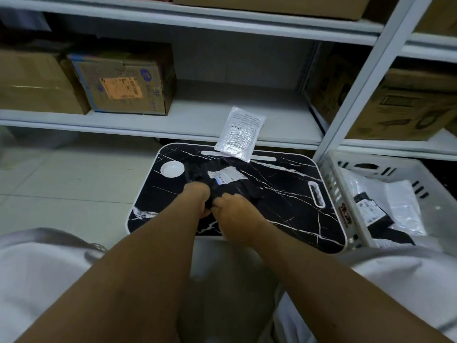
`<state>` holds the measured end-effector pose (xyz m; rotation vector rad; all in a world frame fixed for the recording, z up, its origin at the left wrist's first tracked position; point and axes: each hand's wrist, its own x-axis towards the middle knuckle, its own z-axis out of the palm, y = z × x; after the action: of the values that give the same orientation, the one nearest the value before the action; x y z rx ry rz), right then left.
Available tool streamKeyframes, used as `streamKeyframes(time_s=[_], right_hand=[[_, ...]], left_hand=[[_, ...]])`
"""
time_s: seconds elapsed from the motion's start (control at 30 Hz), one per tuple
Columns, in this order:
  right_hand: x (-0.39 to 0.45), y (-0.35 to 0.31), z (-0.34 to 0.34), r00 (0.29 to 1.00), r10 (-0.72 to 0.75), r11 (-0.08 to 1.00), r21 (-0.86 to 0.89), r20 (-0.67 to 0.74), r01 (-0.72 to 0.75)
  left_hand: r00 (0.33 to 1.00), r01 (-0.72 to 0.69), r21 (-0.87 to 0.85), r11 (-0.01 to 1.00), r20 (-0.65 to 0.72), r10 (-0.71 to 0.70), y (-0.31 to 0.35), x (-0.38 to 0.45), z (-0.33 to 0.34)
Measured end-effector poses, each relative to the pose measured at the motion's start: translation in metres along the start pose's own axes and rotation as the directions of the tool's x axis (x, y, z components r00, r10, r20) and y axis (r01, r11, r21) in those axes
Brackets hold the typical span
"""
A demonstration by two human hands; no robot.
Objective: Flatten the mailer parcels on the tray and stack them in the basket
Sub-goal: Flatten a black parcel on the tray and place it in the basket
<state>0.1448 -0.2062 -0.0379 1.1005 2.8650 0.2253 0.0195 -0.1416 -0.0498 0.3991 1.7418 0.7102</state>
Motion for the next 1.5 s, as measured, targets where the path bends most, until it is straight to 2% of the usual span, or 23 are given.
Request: streamKeyframes(time_s=[0.07, 0.2, 0.27, 0.37, 0.43, 0.53, 0.57, 0.63, 0.7, 0.77, 0.9, 1.03, 1.13, 1.3, 1.4, 1.47, 1.5], right_hand=[[-0.007, -0.003, 0.004, 1.000, -0.028, 1.000, -0.004, 0.003, 0.028], [-0.011, -0.001, 0.014, 0.998, -0.016, 0.999, 0.046, 0.060, 0.013], [-0.011, 0.000, 0.019, 0.993, 0.065, 0.985, 0.151, 0.098, -0.079], [-0.008, 0.012, 0.028, 0.942, 0.329, 0.896, 0.291, 0.069, -0.335], [-0.005, 0.025, 0.035, 0.873, 0.488, 0.825, 0.327, -0.002, -0.461], [0.000, 0.046, 0.051, 0.831, 0.556, 0.808, 0.242, -0.008, -0.538], [0.002, 0.051, 0.055, 0.841, 0.541, 0.819, 0.206, 0.035, -0.535], [0.008, 0.056, 0.065, 0.868, 0.481, 0.856, 0.148, 0.125, -0.496], [0.012, 0.057, 0.076, 0.884, 0.432, 0.883, 0.115, 0.180, -0.455], [0.015, 0.060, 0.086, 0.884, 0.406, 0.887, 0.132, 0.230, -0.442], [0.018, 0.066, 0.101, 0.879, 0.400, 0.867, 0.204, 0.258, -0.455], [0.021, 0.065, 0.109, 0.880, 0.400, 0.849, 0.258, 0.255, -0.461], [0.021, 0.066, 0.109, 0.878, 0.405, 0.848, 0.253, 0.254, -0.465], [0.027, 0.062, 0.101, 0.878, 0.462, 0.863, 0.164, 0.128, -0.478], [0.038, 0.057, 0.097, 0.881, 0.472, 0.880, 0.087, -0.042, -0.467], [0.047, 0.064, 0.093, 0.865, 0.477, 0.878, 0.047, -0.153, -0.476], [0.049, 0.069, 0.091, 0.865, 0.478, 0.878, 0.047, -0.151, -0.476]], left_hand=[[1.000, -0.022, 0.055, 0.998, 0.017, 0.021, -0.007, -0.002, -0.001], [0.964, -0.259, 0.191, 0.947, -0.009, 0.265, -0.009, 0.005, 0.001], [0.945, -0.288, 0.295, 0.911, -0.067, 0.321, -0.006, 0.004, 0.002], [0.903, -0.355, 0.464, 0.811, -0.055, 0.427, -0.007, 0.004, 0.008], [0.825, -0.432, 0.609, 0.665, -0.031, 0.564, -0.014, 0.005, 0.013], [0.606, -0.415, 0.886, 0.207, 0.100, 0.789, -0.030, 0.007, 0.024], [0.573, -0.401, 0.912, 0.083, 0.179, 0.800, -0.036, 0.009, 0.030], [0.597, -0.385, 0.921, -0.053, 0.293, 0.747, -0.052, 0.011, 0.039], [0.667, -0.359, 0.930, -0.078, 0.314, 0.676, -0.067, 0.019, 0.042], [0.705, -0.345, 0.937, -0.055, 0.297, 0.644, -0.074, 0.027, 0.042], [0.706, -0.373, 0.928, -0.026, 0.301, 0.641, -0.073, 0.037, 0.040], [0.755, -0.383, 0.923, 0.043, 0.286, 0.590, -0.071, 0.041, 0.037], [0.772, -0.370, 0.927, 0.052, 0.276, 0.572, -0.067, 0.041, 0.038], [0.775, -0.326, 0.945, -0.011, 0.274, 0.570, -0.056, 0.039, 0.037], [0.728, -0.270, 0.961, -0.065, 0.248, 0.639, -0.037, 0.042, 0.033], [0.683, -0.305, 0.949, -0.076, 0.274, 0.677, -0.026, 0.048, 0.033], [0.662, -0.345, 0.933, -0.098, 0.316, 0.680, -0.025, 0.053, 0.034]])
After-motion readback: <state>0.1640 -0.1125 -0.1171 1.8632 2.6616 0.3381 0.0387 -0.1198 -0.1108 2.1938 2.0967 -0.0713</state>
